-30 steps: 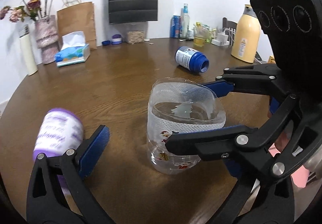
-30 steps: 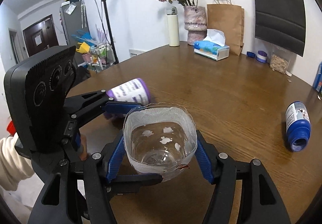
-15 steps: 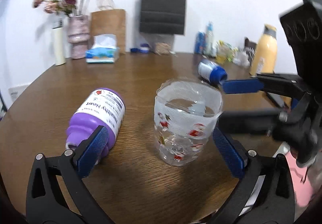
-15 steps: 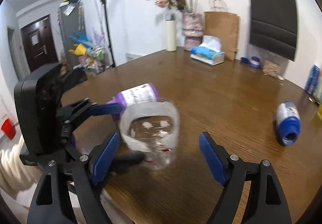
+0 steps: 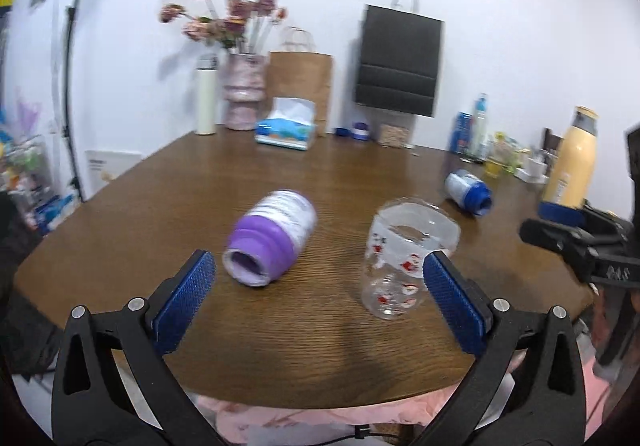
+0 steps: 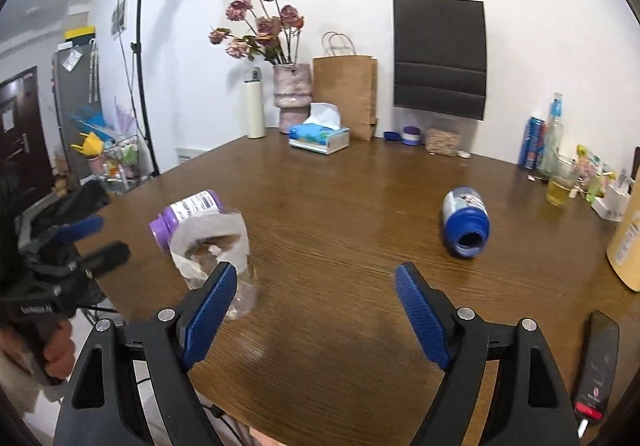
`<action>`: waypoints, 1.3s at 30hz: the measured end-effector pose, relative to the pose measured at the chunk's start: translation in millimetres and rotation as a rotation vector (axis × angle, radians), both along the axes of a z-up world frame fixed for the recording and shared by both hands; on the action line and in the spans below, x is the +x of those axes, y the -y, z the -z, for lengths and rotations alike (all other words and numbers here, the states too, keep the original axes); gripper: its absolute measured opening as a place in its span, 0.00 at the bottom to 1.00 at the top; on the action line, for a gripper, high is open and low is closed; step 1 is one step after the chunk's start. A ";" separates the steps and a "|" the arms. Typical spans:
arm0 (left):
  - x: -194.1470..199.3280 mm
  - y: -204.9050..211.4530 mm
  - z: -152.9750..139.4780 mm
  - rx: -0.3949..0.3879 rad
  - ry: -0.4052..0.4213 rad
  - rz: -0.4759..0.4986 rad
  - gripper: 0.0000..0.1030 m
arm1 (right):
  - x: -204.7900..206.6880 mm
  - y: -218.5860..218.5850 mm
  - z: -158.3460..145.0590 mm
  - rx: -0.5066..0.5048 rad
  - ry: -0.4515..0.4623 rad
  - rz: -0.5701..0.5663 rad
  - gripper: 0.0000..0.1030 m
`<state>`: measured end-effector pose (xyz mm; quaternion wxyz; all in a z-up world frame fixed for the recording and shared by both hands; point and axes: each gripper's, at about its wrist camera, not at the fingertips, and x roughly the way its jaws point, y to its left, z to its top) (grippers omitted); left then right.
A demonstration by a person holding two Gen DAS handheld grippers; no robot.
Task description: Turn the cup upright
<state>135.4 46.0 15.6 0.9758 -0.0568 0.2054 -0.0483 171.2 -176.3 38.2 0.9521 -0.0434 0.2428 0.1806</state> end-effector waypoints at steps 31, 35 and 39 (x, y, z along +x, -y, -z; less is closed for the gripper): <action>-117.0 8.2 6.1 0.106 0.180 -0.126 1.00 | -94.2 -3.7 17.4 0.008 0.204 -0.053 0.83; -122.4 6.8 4.8 0.107 0.198 -0.131 1.00 | -120.0 4.9 24.5 0.073 0.194 -0.061 0.83; -123.9 7.8 6.0 0.108 0.199 -0.118 1.00 | -122.5 8.8 27.4 0.096 0.202 -0.043 0.83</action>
